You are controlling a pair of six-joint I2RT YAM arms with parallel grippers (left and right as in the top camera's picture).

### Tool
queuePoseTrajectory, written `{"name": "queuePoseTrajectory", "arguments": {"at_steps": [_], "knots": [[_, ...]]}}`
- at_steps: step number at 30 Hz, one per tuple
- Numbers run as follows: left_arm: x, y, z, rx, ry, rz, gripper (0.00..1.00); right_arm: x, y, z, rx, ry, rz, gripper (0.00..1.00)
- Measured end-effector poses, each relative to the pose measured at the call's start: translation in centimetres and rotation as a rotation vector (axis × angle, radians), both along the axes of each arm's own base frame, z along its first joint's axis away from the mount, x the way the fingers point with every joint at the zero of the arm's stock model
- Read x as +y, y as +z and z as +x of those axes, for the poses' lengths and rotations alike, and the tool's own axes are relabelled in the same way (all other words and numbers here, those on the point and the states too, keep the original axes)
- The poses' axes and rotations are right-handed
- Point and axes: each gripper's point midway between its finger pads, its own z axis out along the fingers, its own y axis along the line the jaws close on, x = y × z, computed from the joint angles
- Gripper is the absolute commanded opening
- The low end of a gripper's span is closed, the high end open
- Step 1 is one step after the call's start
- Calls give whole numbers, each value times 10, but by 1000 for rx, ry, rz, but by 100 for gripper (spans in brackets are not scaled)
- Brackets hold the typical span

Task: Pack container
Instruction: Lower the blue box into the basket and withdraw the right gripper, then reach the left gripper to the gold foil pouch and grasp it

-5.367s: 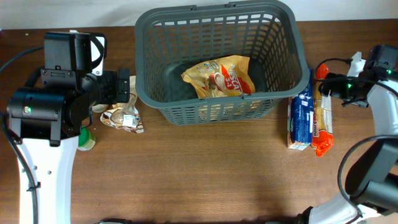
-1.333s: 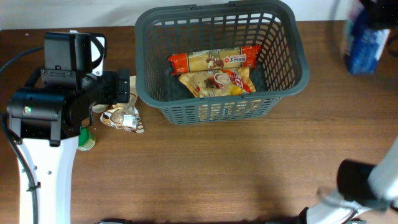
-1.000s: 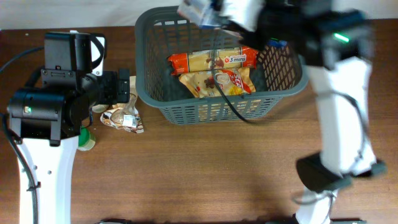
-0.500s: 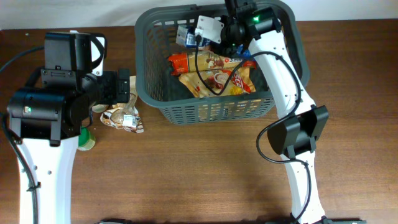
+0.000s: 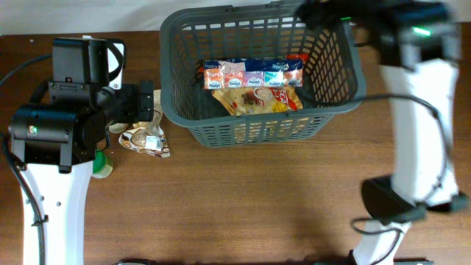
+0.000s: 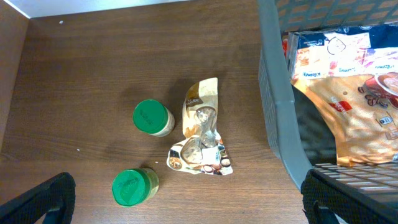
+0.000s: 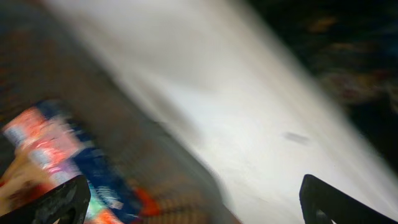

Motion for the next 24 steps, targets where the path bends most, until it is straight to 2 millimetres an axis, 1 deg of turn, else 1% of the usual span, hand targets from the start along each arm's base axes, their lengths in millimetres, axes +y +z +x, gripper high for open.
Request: {"name": "queuePoseTrajectory", "arguments": {"at_steps": [1,2,3,4,5,6,7,8,9,11,12,14,15,16,17,18,19,20,22,23,24], "knots": [[0,0,0,0,0,0,99,-36,22,-10,-33,-104,68,99],[0,1,2,-9,0,-1,99,-56,30,-14,-43,-165,109,99],[0,3,4,-22,0,-2,99,-95,35,-18,-31,-288,209,99],[-1,5,6,-31,0,-3,99,-125,33,-21,-13,-384,278,99],[-1,5,6,-34,0,-4,99,-164,25,-25,17,-514,364,99],[-1,5,6,-34,0,-4,99,-185,16,-27,47,-588,416,99],[-1,6,7,-38,0,-4,99,-233,-13,-33,127,-763,539,99],[-1,9,10,-56,0,-6,99,-259,-34,-35,181,-864,616,99],[-2,14,15,-85,0,-9,99,-289,-78,-40,311,-1000,737,99],[-1,14,20,-91,6,-6,99,-301,-108,-45,400,-1074,798,99],[4,7,24,-68,20,1,99,-305,-126,-49,464,-1116,829,99],[15,-17,30,23,59,7,99,-306,-137,-50,499,-1136,844,99],[25,-42,35,110,97,0,99,-303,-144,-52,532,-1147,858,98],[30,-56,40,156,114,-10,100,-302,-150,-53,555,-1156,863,99],[36,-87,49,252,127,-60,100,-301,-155,-55,575,-1162,865,99],[38,-113,56,330,126,-99,100,-300,-163,-56,601,-1172,866,99],[38,-129,57,383,125,-117,100,-298,-167,-58,621,-1176,868,99],[36,-150,57,454,117,-140,99,-297,-172,-59,640,-1182,868,99],[29,-173,57,538,101,-158,100,-297,-178,-60,659,-1190,869,99],[22,-189,55,596,88,-168,98,-296,-182,-61,672,-1194,869,99],[20,-195,55,618,83,-171,96,-296,-184,-61,680,-1198,870,99]]}}
